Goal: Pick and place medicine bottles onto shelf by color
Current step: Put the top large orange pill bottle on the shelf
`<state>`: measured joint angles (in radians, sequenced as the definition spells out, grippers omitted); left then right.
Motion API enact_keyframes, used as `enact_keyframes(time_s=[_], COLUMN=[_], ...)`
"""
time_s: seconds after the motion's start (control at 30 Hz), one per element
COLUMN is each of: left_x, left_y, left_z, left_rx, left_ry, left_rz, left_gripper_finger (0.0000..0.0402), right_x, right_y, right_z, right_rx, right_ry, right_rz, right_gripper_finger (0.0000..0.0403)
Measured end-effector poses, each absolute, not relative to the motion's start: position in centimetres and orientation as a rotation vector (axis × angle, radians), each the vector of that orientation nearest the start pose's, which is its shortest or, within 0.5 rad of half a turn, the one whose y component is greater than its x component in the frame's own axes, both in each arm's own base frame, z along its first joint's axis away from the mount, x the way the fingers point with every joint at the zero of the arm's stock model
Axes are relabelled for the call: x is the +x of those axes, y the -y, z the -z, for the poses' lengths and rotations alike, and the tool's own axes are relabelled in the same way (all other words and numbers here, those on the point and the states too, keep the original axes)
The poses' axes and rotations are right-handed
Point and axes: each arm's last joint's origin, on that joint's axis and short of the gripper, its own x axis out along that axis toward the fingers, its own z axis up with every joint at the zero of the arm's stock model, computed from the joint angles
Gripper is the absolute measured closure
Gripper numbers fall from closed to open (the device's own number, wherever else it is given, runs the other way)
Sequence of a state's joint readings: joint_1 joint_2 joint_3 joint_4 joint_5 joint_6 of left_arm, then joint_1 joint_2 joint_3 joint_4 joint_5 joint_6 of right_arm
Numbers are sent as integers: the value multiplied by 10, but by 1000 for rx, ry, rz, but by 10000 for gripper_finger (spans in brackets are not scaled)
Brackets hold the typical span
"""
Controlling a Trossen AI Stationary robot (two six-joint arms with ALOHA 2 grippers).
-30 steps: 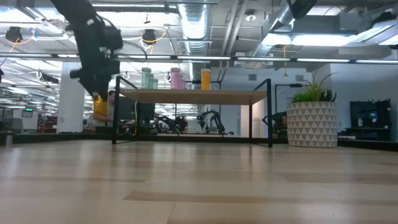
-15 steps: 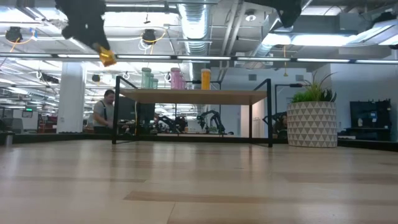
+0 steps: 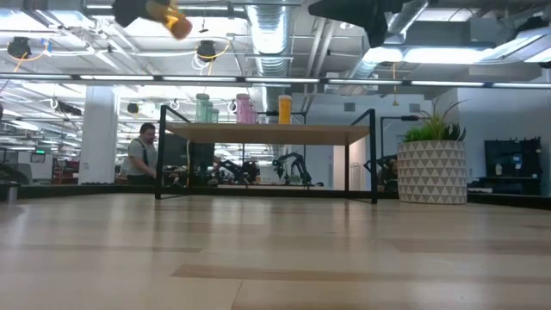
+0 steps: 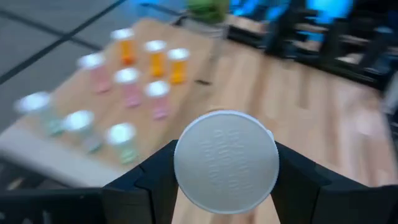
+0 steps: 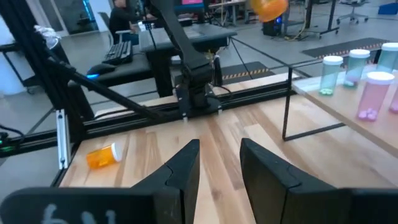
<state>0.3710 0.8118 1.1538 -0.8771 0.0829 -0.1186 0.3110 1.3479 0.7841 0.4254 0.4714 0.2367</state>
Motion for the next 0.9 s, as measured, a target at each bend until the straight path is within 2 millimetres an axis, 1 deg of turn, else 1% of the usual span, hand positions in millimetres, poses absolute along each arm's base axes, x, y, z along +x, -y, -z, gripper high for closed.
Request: enact_keyframes(time_s=[0.17, 0.3, 0.47, 0.6, 0.9], left_x=[143, 161, 181, 193, 212], left_y=[-29, -17, -7, -3, 7], left_z=[-388, -387, -382, -377, -369], left_rx=[-192, -155, -94, -81, -73], left_ry=[-470, -454, -475, -498, -519], left_rz=[-172, -97, -63, -46, -2], left_gripper_finger=[216, 215, 215, 215, 214], right_x=[285, 285, 285, 285, 285], right_y=[-73, -72, -72, -72, -72], right_z=[-268, -268, -268, -268, -268], right_rx=[176, 121, 99, 98, 99], right_ry=[-106, -110, -113, -113, -114], right_rz=[186, 187, 186, 186, 187], right_gripper_finger=[266, 266, 266, 266, 266])
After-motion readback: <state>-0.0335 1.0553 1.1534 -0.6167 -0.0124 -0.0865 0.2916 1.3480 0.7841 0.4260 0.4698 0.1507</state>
